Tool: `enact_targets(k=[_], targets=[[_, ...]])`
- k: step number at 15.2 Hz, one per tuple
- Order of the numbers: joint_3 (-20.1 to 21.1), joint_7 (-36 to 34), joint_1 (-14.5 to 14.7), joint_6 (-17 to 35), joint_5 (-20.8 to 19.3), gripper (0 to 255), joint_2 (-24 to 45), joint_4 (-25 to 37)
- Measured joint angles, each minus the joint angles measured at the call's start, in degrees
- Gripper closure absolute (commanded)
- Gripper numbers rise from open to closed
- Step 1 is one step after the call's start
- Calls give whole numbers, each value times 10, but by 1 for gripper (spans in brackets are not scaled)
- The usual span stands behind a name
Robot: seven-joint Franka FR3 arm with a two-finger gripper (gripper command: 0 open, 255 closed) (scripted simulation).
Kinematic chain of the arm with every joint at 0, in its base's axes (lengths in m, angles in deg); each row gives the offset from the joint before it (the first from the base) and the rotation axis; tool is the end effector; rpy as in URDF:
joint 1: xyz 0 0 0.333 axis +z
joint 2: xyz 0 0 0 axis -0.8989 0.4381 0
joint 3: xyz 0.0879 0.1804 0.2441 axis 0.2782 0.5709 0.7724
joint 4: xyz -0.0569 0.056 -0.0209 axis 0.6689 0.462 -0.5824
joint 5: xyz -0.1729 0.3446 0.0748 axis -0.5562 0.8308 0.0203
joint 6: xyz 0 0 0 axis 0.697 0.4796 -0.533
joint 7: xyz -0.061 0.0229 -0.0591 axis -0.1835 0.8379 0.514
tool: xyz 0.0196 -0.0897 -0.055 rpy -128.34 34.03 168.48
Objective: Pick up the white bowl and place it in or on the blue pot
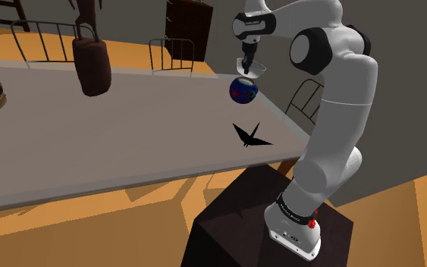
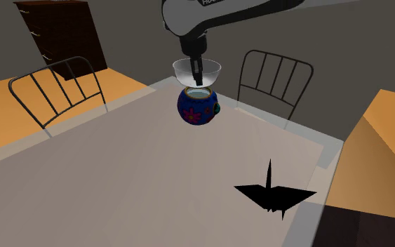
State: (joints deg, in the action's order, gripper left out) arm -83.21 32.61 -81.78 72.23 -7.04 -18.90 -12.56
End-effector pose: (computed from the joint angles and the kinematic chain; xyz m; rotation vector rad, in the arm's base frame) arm 0.5653 -0.3693 0.5023 2.8440 0.3263 -0.1415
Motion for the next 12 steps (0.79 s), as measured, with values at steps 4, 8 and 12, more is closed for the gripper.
enact_targets(k=[4, 8, 12], targets=[[0, -7, 1, 29, -2, 255, 0, -30], [0, -8, 1, 35, -2, 255, 1, -35], [0, -8, 1, 35, -2, 0, 1, -35]])
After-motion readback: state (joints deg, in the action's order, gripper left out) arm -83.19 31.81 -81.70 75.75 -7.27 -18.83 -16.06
